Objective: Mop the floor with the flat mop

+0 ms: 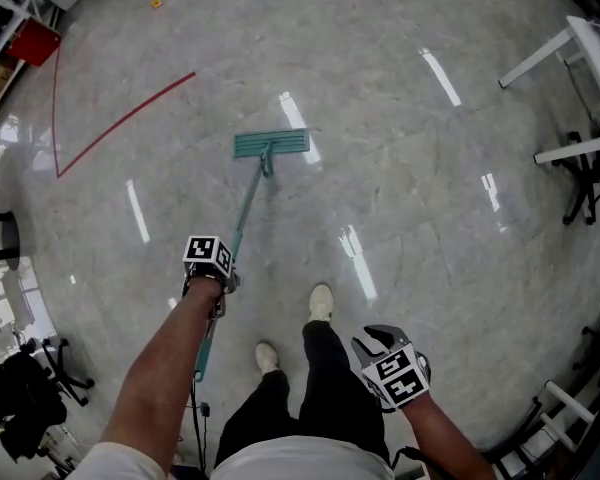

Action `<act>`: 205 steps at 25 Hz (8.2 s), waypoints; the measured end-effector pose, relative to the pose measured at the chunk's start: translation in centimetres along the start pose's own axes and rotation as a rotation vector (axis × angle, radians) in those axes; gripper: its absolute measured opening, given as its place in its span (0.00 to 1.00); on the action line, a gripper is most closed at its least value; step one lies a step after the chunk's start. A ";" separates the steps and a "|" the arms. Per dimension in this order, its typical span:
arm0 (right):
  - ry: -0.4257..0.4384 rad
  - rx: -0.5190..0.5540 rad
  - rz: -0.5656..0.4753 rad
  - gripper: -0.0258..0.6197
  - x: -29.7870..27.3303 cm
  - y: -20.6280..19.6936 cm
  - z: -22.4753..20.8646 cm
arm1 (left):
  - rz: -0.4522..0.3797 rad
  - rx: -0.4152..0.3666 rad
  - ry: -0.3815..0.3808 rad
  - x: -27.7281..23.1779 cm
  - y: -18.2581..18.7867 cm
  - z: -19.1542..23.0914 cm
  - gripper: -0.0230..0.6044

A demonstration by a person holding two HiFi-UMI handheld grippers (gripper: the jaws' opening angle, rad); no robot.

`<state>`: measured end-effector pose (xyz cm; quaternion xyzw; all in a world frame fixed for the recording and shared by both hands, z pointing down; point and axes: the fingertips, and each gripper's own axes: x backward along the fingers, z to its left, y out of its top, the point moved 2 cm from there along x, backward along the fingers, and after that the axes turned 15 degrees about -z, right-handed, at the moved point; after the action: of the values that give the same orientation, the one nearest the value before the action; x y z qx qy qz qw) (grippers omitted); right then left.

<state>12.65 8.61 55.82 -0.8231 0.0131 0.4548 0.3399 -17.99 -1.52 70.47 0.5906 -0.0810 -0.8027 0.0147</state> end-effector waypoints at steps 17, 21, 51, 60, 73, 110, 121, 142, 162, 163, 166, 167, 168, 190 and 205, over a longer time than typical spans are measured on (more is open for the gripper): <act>-0.003 -0.038 0.036 0.23 1.8 -2.9 -1.3 | -0.047 -0.028 0.049 -0.4 10.3 -1.3 0.13; -0.006 -0.035 0.045 0.23 1.7 -3.7 -1.3 | -0.055 -0.049 0.064 -0.4 10.3 -1.3 0.13; 0.034 0.119 -0.049 0.23 -2.4 -1.8 10.0 | -0.105 -0.110 -0.011 4.5 -15.1 6.1 0.13; 0.068 0.188 -0.047 0.23 -3.7 -2.2 14.4 | -0.041 -0.097 -0.017 3.5 -26.0 9.0 0.13; 0.090 0.201 -0.028 0.23 -4.7 -2.7 15.8 | 0.045 -0.076 0.017 0.4 -30.9 11.1 0.13; 0.052 0.089 0.026 0.23 -2.7 0.5 6.2 | 0.031 -0.047 0.047 1.0 -11.6 8.6 0.13; 0.043 0.037 0.049 0.23 -0.8 -0.1 2.3 | 0.023 -0.019 0.041 1.6 -2.5 6.0 0.13; 0.025 0.012 0.079 0.23 0.4 -1.9 -0.2 | -0.034 -0.050 0.098 0.9 7.7 4.0 0.13; 0.043 0.117 -0.001 0.23 -2.0 -0.7 6.1 | -0.074 -0.078 0.009 2.5 -11.3 4.6 0.13; 0.042 0.123 -0.005 0.23 -2.1 -0.6 6.6 | -0.069 -0.084 0.012 2.5 -12.8 4.9 0.13; 0.043 0.128 -0.008 0.23 -2.2 -1.0 8.2 | -0.044 -0.105 0.021 2.5 -17.3 5.9 0.13; 0.044 0.130 -0.008 0.23 -2.4 -1.3 8.8 | -0.035 -0.112 0.022 2.4 -18.8 6.4 0.13; 0.047 0.138 -0.007 0.23 -2.5 -1.4 9.5 | -0.025 -0.118 0.022 2.5 -20.3 6.8 0.13; 0.096 0.180 0.020 0.23 -5.3 -3.1 15.3 | 0.065 -0.046 0.056 -1.3 -30.4 11.1 0.13; 0.090 0.156 0.046 0.23 -5.2 -2.3 13.0 | 0.073 -0.061 0.065 -0.6 -28.6 11.7 0.13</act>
<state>0.75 16.27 56.44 -0.8133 0.0824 0.4225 0.3914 -26.86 28.11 70.15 0.6121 -0.0778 -0.7843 0.0646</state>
